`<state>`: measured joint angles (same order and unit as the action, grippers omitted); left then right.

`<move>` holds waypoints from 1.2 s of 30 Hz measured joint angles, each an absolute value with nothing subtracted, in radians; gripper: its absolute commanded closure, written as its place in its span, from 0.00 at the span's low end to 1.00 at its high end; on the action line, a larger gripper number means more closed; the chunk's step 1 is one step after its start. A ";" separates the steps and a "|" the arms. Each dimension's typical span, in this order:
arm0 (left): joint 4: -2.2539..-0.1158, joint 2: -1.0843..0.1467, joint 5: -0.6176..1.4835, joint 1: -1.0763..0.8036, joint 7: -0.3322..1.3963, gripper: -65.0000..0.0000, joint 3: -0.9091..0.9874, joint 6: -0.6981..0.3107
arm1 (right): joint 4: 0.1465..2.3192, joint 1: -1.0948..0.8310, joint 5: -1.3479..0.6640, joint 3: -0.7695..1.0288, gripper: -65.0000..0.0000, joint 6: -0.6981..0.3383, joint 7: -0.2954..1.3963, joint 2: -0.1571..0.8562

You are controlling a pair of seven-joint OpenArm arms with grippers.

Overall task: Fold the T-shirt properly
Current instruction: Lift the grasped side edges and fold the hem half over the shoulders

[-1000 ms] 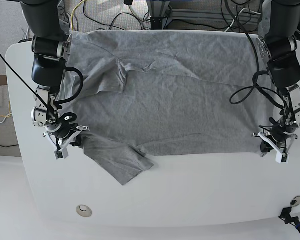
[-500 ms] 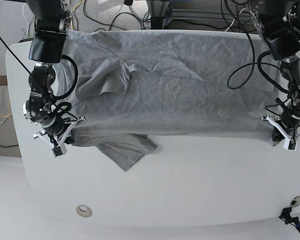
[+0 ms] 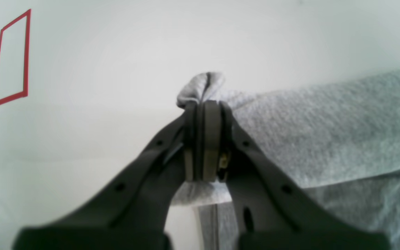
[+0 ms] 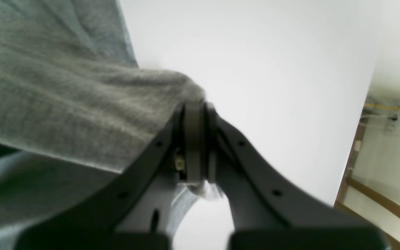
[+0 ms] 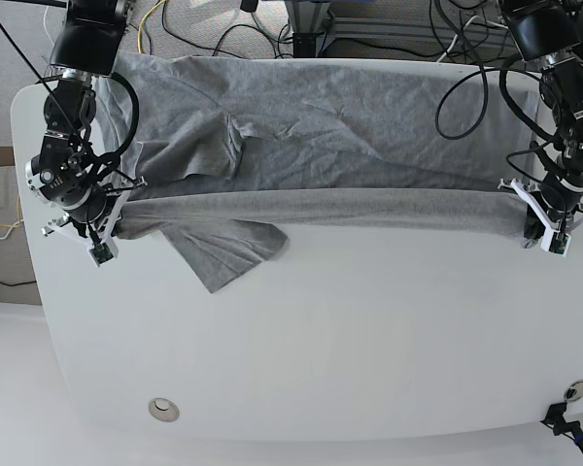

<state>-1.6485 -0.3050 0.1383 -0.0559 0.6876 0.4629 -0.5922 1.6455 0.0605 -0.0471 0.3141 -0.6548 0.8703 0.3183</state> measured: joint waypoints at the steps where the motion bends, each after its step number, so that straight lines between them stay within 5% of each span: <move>1: -1.656 -0.305 0.140 -0.069 0.688 1.00 0.463 -0.593 | 1.655 0.051 -0.047 0.317 1.00 -0.667 0.884 0.319; 14: -1.653 -0.310 0.130 -0.119 0.689 1.00 0.495 -0.594 | 1.841 -0.147 -0.052 0.316 1.00 -0.682 0.901 0.313; 16: -1.650 -0.329 0.132 -0.119 0.688 0.85 0.474 -0.595 | 1.814 -0.150 -0.051 0.315 1.00 -0.681 0.898 0.300; 17: -1.641 -0.340 0.133 -0.118 0.686 0.74 0.458 -0.595 | 1.793 -0.151 -0.049 0.315 0.97 -0.681 0.897 0.292; 20: -1.609 -0.356 0.128 -0.116 0.689 0.41 0.442 -0.591 | 1.739 -0.159 -0.048 0.314 0.68 -0.680 0.900 0.286; 24: -1.583 -0.367 0.125 -0.115 0.787 0.33 0.443 -0.589 | 1.728 -0.160 -0.047 0.317 0.38 -0.678 0.902 0.292; 30: -1.632 -0.388 0.072 -0.075 0.788 0.33 0.463 -0.591 | 1.845 -0.125 -0.049 0.360 0.37 -0.682 0.903 0.294; 36: -1.654 -0.386 0.060 -0.079 0.797 0.33 0.471 -0.588 | 1.625 0.105 -0.159 0.352 0.37 -0.678 0.897 0.238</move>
<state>-1.6535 -0.3859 0.0601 -0.0792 0.7971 0.4709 -0.5877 1.6249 0.1047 -0.1585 0.3515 -0.6785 0.8967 0.2378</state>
